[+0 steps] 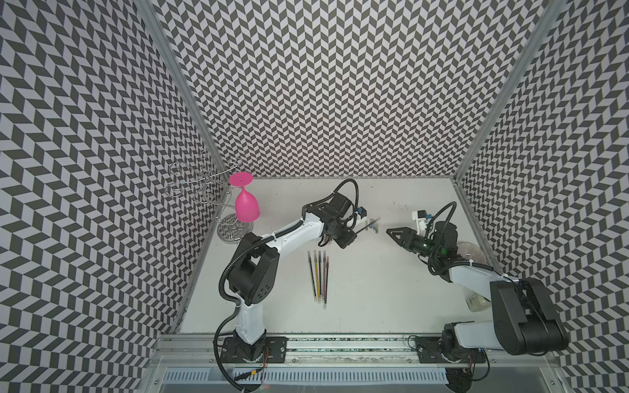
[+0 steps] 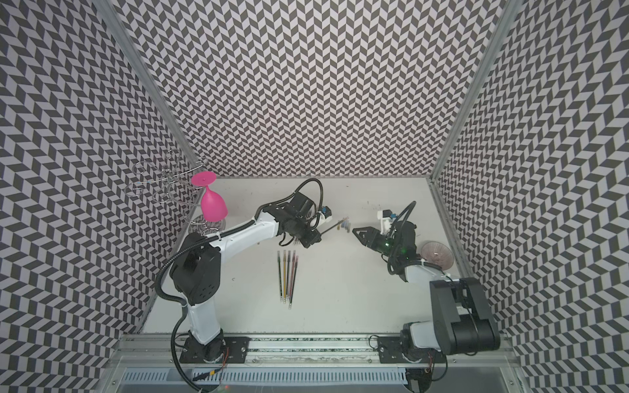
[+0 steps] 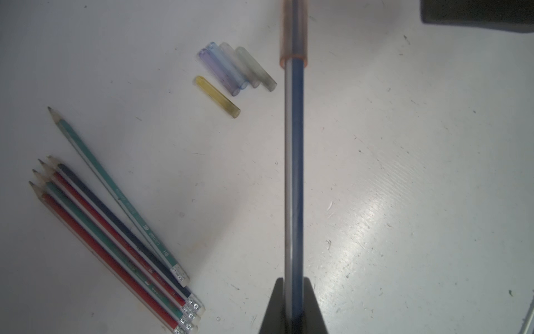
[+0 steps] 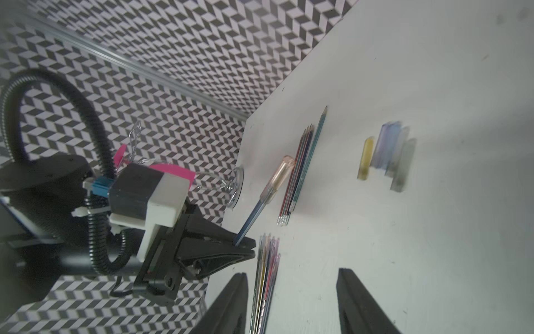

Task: Remove the protective cover of the pencils
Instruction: Remove the protective sleeve from the pencil.

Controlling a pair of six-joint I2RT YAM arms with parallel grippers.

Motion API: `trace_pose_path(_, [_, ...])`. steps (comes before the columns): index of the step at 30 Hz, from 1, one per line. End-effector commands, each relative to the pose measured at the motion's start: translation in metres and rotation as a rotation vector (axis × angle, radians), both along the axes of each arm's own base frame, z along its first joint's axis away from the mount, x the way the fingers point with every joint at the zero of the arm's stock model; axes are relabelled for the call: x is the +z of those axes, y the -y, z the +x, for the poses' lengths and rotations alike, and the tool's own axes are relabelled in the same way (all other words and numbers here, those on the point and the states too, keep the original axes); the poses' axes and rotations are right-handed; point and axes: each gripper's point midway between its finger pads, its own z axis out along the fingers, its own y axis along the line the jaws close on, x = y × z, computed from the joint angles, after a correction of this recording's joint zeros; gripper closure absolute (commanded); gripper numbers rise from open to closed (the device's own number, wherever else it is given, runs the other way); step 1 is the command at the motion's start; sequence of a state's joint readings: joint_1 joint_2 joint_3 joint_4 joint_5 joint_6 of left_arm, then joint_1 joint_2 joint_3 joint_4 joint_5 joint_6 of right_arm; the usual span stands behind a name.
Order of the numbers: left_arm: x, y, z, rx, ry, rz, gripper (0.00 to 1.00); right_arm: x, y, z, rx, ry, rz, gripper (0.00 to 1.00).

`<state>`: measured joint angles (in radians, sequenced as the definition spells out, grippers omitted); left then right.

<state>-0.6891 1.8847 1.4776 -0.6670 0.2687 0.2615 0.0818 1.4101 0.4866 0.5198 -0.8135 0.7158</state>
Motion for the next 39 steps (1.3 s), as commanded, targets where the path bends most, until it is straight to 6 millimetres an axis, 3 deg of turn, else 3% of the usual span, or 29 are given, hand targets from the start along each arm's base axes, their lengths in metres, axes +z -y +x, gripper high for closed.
trace_pose_path(1, [0.011,0.003,-0.015,-0.083,0.04,0.018,1.0,0.021,-0.016,-0.014,0.144,0.093,0.084,0.52])
trace_pose_path(15, [0.01,0.016,-0.03,-0.147,0.051,0.015,1.0,0.014,-0.02,-0.017,0.155,0.021,0.23,0.59])
trace_pose_path(30, [0.013,0.019,-0.034,-0.151,0.052,0.01,1.0,0.007,-0.015,0.006,0.072,-0.025,0.278,0.65])
trace_pose_path(39, [0.012,0.021,-0.037,-0.161,0.049,0.013,1.0,0.015,-0.015,0.009,0.067,-0.017,0.358,0.7])
